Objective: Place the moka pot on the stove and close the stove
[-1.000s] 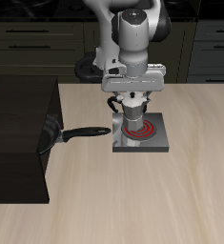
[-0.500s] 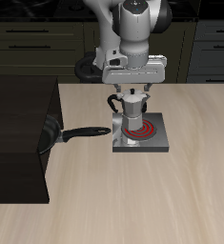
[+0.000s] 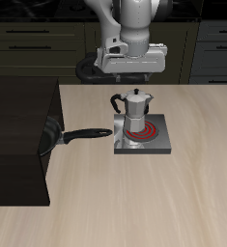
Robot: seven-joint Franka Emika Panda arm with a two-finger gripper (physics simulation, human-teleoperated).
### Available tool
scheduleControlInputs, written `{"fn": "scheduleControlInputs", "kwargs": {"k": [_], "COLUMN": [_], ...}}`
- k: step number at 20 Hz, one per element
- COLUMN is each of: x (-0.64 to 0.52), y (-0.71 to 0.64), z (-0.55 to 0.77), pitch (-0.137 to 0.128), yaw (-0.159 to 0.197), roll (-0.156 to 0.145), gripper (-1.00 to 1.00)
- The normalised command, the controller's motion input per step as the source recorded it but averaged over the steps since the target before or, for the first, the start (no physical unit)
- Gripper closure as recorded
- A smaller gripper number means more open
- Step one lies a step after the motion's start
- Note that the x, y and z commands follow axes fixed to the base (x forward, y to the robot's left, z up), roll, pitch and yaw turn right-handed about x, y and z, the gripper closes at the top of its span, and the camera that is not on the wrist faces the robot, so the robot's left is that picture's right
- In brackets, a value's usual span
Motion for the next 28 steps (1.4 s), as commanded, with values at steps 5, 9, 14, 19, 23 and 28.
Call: {"fn": "scheduleControlInputs", "kwargs": {"k": [5,9,14,19,23,28], "x": [-0.14,-0.15,-0.24,-0.14,-0.14,-0.17], "y": [-0.11,-0.13,-0.09,-0.03,0.03,0.01], "z": [0.14,0.15,0.23,0.17,0.09,0.02], "pitch": [-0.005,-0.010,-0.030,-0.026,-0.014,0.005], "yaw": [0.005,0.005,-0.006,-0.002,0.017,0.042], "roll": [-0.026,-0.042,-0.042,-0.013,0.011,0.005], "gripper": [-1.00,-1.00,-1.00,-1.00,-1.00,-1.00]}}
